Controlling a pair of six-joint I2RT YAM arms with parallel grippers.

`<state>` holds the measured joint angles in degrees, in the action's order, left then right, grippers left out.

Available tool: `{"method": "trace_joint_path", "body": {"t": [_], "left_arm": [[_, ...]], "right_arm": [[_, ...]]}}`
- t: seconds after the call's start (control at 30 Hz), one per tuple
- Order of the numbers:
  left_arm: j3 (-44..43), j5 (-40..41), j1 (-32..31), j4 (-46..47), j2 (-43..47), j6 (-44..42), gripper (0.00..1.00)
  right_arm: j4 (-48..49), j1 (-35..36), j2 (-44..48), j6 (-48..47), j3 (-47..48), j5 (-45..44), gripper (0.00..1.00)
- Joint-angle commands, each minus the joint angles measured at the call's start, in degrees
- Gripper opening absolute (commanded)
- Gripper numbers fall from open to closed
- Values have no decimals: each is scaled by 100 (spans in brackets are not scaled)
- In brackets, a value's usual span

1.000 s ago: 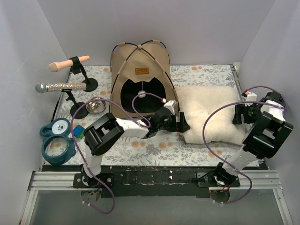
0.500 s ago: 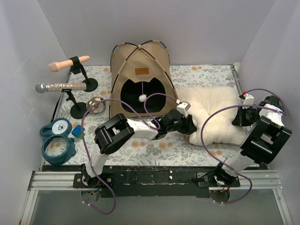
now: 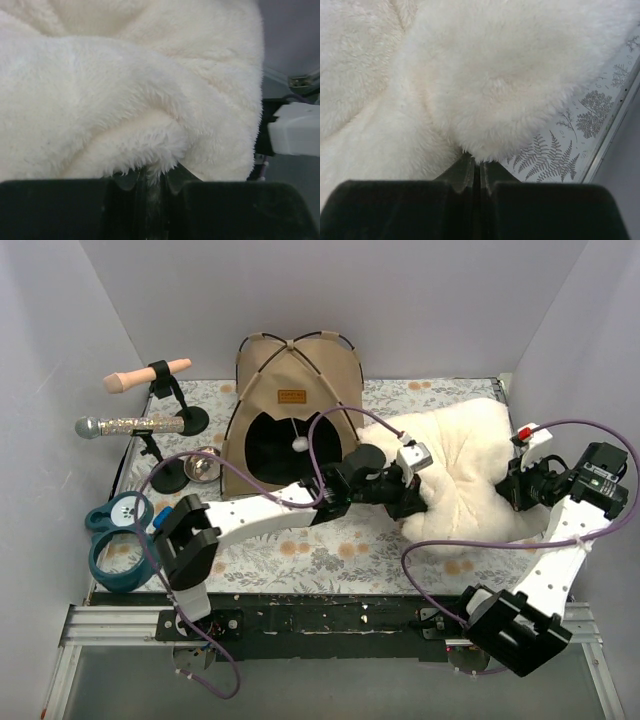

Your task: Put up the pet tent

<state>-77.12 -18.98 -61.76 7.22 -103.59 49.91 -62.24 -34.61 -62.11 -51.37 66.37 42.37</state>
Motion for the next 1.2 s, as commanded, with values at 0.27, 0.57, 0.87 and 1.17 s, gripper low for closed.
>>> {"method": "trace_joint_path", "body": {"t": [0.27,0.57,0.87,1.17], "left_arm": [[522,-2388,331,-1310,2501,-559,0],[1691,-2585,480,-1531,4012,228,0],[1806,-1995,1156,-2400,4637,274,0],[1674,-2951,1737,-3078,5253,-411,0]], "right_arm": [[-1291,569,954,144,464,1458,1],[2342,3438,2202,3692,-1326,1095,1],[4051,7501,280,4874,-889,-1264,1],[4019,8356,-268,4847,-335,-1443,1]]}}
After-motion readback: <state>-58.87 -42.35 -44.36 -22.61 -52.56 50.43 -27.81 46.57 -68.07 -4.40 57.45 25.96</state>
